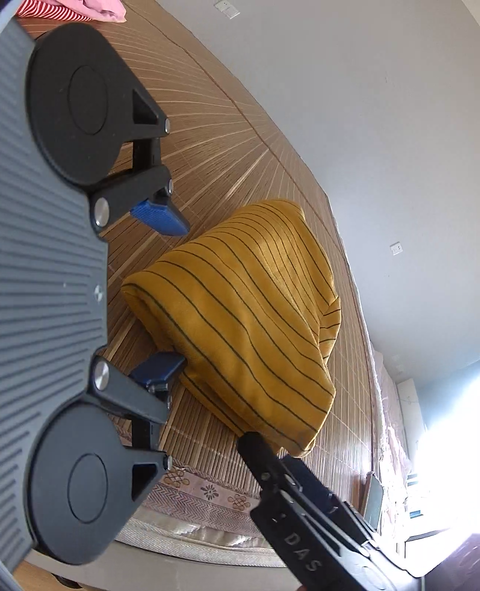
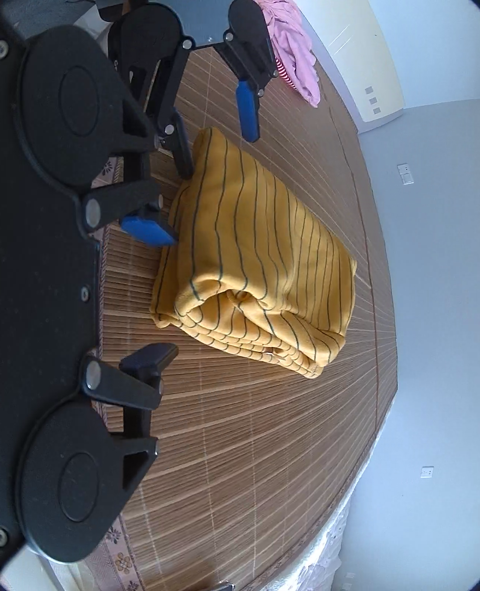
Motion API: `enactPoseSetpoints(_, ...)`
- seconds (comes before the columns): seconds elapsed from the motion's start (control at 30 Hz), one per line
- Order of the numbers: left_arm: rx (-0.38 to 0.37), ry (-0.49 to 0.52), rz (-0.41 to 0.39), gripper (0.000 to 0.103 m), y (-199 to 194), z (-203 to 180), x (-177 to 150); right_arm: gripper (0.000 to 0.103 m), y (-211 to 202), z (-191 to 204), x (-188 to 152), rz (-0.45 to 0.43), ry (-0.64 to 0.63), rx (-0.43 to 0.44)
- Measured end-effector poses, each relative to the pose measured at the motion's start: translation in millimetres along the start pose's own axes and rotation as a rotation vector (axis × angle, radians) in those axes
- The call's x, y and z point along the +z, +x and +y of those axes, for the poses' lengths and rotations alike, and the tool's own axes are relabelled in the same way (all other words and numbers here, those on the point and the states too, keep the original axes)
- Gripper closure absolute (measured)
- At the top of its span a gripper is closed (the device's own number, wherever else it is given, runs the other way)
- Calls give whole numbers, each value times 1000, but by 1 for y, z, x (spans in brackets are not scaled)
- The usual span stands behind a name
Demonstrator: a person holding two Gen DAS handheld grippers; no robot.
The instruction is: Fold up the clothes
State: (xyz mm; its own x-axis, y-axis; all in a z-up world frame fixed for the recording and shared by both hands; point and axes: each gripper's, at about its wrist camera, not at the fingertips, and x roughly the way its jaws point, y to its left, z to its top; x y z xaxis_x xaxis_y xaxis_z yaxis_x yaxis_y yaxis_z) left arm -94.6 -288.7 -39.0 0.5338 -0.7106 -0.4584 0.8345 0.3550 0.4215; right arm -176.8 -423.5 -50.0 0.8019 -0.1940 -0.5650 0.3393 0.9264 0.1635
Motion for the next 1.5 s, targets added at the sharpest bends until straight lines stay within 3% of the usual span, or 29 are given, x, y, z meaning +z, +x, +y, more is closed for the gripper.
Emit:
enactPoseSetpoints(0.2, 61, 5, 21, 28, 6, -1, -3, 84, 10, -7, -5, -24, 14, -16)
enactPoseSetpoints(0.27, 64, 3, 29, 27, 6, 3, -5, 85, 10, -12, -4, -27, 45, 1)
enactPoseSetpoints(0.57, 76, -24, 87, 26, 1, 19, -17, 83, 8, -19, -4, -8, 89, 17)
enactPoseSetpoints(0.67, 13, -18, 87, 27, -13, 23, -18, 67, -1, -20, 0, 31, 86, 61)
enactPoseSetpoints(0.73, -76, -83, 59, 27, -27, 34, -17, 54, -16, -30, 2, 17, 133, 152)
enactPoseSetpoints(0.83, -197, -233, -9, 27, -44, 57, -12, 45, -40, -41, 10, -47, 154, 152)
enactPoseSetpoints(0.9, -245, -330, -64, 26, -49, 74, -5, 34, -51, -48, 17, -85, 168, 141)
enactPoseSetpoints(0.97, -274, -423, -91, 24, -44, 89, 3, 27, -34, -55, 26, -76, 215, 159)
enactPoseSetpoints(1.07, -287, -574, -54, 23, -10, 110, 19, 21, -9, -64, 38, -63, 287, 186)
enactPoseSetpoints(1.17, -309, -660, 44, 23, 32, 121, 27, 23, 17, -74, 51, -49, 358, 214)
enactPoseSetpoints(1.37, -384, -780, 157, 24, 90, 129, 19, 27, 67, -91, 71, -10, 484, 275)
enactPoseSetpoints(1.47, -443, -854, 160, 25, 108, 127, 7, 32, 85, -98, 62, 16, 553, 360)
enactPoseSetpoints(1.5, -465, -875, 153, 30, 112, 126, 4, 36, 90, -100, 59, 18, 582, 388)
